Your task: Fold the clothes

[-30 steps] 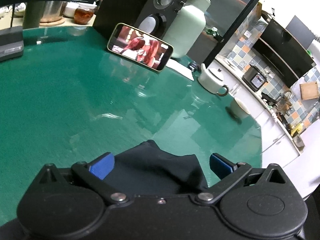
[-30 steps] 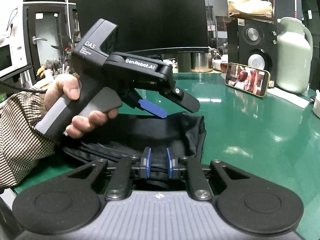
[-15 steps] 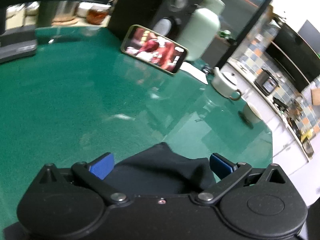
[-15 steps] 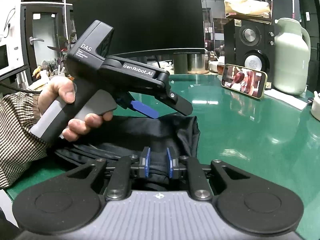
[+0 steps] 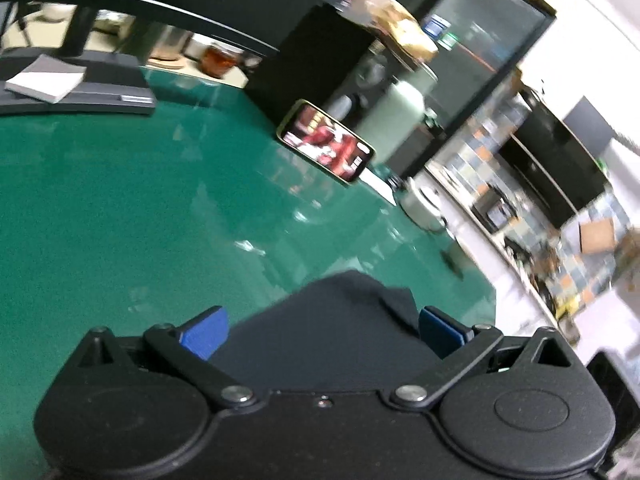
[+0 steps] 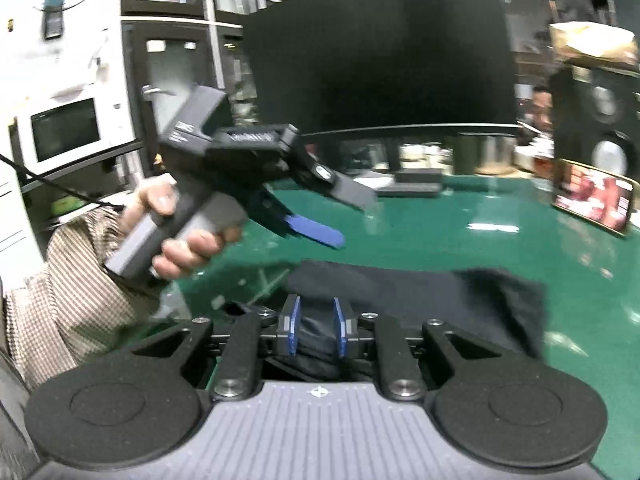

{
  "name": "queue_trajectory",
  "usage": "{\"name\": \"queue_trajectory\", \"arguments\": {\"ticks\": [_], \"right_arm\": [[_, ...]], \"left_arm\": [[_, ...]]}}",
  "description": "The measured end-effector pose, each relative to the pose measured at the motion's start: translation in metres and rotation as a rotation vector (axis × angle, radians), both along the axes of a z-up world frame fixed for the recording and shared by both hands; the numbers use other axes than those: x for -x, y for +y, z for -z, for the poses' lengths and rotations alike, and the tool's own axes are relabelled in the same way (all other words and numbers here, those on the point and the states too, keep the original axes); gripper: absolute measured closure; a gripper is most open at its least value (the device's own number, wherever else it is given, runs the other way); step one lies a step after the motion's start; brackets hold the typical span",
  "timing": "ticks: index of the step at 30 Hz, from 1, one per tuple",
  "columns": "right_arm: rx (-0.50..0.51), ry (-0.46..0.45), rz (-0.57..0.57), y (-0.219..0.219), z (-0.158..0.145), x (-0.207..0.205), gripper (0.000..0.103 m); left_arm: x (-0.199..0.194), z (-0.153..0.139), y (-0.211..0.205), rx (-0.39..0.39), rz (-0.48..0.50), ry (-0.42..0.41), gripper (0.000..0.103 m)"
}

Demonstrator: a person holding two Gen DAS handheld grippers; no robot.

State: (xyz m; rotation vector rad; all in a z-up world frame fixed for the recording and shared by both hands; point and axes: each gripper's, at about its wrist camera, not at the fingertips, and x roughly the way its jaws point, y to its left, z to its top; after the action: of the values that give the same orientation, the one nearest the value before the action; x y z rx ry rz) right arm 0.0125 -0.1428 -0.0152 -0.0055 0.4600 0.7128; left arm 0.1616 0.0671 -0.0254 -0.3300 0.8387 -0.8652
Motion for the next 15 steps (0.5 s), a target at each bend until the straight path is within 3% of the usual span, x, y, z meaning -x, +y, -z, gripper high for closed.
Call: {"name": "queue_trajectory", "arguments": {"ticks": [9, 15], "right_arm": [[0.07, 0.056, -0.074, 0.027, 0.01, -0.007, 0.084], [0.062, 0.058, -0.067, 0.026, 0.009, -0.001, 0.084]], "left_arm": [[0.003, 0.011, -0.006, -0.058, 0.01, 0.018, 0.001], [0.006, 0.013, -0.004, -0.062, 0.002, 0.01, 0.001]]}}
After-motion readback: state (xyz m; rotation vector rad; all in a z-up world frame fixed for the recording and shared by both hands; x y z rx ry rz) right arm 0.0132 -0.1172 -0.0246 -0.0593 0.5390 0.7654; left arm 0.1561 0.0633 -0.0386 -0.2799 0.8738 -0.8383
